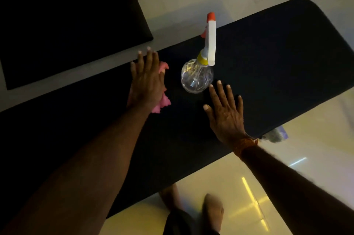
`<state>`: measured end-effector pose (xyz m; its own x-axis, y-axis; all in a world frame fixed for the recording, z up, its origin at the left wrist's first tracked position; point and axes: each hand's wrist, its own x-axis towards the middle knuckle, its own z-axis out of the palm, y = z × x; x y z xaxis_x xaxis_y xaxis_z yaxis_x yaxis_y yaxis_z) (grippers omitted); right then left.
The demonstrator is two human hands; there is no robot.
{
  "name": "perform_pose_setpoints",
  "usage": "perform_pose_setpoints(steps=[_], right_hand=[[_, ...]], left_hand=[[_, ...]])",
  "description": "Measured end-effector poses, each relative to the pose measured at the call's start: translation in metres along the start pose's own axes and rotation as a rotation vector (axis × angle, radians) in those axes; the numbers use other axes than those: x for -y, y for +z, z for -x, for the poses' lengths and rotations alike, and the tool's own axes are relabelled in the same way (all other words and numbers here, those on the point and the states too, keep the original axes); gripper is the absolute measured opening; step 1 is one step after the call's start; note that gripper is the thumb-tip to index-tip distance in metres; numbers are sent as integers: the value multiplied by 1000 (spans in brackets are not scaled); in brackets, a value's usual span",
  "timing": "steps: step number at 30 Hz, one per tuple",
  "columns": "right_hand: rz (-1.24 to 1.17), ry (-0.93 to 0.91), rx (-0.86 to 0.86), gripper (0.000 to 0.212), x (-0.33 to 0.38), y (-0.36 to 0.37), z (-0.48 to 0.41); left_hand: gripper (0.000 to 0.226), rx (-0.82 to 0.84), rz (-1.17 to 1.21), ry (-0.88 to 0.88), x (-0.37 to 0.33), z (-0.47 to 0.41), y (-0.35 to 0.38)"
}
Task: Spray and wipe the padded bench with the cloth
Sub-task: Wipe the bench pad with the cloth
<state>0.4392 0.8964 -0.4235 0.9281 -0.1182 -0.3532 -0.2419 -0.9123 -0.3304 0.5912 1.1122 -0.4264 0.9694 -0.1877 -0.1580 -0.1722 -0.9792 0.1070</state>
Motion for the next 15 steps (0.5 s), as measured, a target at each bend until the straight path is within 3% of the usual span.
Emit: perform_pose_setpoints(steps=[6,11,13,15], right_hand=[[-15,-14,14,74,-1,-8,2],[64,-68,49,68,-21,-14,4],[67,-72,54,67,-29,-15,6],[67,-63,62,68,-35,-17,10]], left_hand=[[64,35,6,211,-41,119,22],[62,46,71,-79,-9,62,6],[66,-6,32,-59,-26,78,11],[67,25,17,87,-57,128,21]])
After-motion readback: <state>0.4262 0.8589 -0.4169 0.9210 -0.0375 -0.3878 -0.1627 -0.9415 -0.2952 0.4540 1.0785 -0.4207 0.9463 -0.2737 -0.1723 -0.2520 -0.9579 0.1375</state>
